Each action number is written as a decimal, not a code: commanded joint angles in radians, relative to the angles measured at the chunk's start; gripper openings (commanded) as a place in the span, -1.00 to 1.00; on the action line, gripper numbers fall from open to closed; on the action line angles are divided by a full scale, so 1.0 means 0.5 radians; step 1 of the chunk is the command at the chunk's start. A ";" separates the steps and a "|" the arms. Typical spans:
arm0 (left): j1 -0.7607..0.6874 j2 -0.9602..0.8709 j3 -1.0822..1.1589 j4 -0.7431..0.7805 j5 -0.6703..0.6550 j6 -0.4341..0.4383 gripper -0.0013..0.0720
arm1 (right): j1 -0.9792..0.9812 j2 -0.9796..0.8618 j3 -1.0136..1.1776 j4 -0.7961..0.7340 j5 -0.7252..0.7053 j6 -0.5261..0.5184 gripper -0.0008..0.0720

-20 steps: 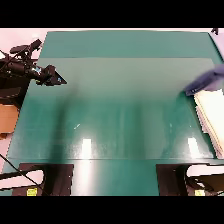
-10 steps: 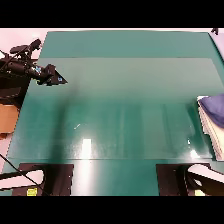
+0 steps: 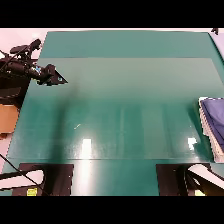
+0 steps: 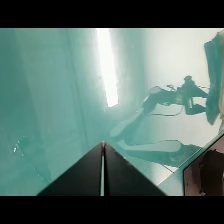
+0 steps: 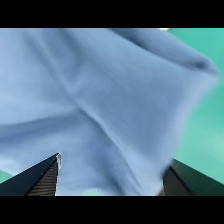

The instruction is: Fold the shirts.

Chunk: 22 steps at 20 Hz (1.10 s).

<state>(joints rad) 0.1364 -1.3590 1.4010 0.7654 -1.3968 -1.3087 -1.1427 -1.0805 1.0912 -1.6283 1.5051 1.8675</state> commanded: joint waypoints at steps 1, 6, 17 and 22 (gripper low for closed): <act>0.001 0.001 0.002 -0.024 0.005 0.016 -0.90 | -0.004 0.011 0.314 -0.112 -0.009 0.034 0.98; 0.001 0.002 0.002 -0.188 0.043 0.124 -0.90 | 0.417 -0.346 1.502 0.005 0.007 -0.142 0.81; -0.307 0.007 0.312 -0.547 -0.020 0.491 -0.90 | 2.585 -0.903 1.445 1.559 -0.060 -1.077 -0.92; -0.392 0.007 0.375 -0.560 0.033 0.502 -0.90 | 2.857 -1.003 1.429 1.659 -0.117 -1.106 -0.92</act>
<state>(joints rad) -0.0341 -1.3563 1.5677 0.4953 -1.3857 -1.0733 0.1963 -1.5566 1.8214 -0.8761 1.4712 1.3407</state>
